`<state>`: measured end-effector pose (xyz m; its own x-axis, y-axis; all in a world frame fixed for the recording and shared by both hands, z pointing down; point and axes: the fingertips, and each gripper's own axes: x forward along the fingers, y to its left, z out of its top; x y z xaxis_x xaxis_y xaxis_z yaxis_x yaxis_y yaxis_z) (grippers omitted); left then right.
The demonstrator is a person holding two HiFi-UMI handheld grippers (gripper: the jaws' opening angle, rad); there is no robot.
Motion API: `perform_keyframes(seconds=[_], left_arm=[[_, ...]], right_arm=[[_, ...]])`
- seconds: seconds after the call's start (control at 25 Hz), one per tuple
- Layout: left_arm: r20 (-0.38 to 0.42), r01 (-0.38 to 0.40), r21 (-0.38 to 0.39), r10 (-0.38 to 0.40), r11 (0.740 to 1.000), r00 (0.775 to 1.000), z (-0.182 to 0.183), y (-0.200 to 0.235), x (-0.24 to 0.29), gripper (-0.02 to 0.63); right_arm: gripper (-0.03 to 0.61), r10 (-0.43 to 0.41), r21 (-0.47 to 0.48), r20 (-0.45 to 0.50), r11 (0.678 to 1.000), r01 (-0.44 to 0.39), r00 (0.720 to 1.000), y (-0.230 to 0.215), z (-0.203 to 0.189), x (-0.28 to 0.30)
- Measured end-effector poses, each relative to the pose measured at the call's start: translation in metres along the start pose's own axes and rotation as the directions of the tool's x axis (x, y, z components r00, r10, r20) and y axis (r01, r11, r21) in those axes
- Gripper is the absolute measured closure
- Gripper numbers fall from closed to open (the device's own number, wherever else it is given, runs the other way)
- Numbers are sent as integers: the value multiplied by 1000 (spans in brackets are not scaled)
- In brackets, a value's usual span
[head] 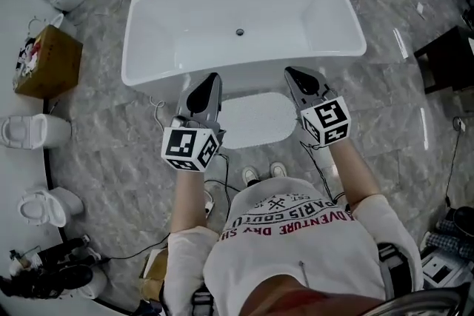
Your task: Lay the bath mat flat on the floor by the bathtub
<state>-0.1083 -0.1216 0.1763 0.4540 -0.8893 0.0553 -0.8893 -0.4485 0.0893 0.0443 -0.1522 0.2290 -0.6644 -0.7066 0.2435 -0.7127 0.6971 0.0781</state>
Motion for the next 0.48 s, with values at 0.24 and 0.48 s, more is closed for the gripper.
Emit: perform_keyframes(seconds=[0.24,0.48], left_arm=[[101,1,59,-7,998,995,60,-21,-36,603],[121,-10,69,2,998,993,81,-26,-52,603]], right_arm=[[569,-23,-19,158,999,26,987,-1,72,-44],[569,-53,15,216,999,51,975,-10,93,-57]])
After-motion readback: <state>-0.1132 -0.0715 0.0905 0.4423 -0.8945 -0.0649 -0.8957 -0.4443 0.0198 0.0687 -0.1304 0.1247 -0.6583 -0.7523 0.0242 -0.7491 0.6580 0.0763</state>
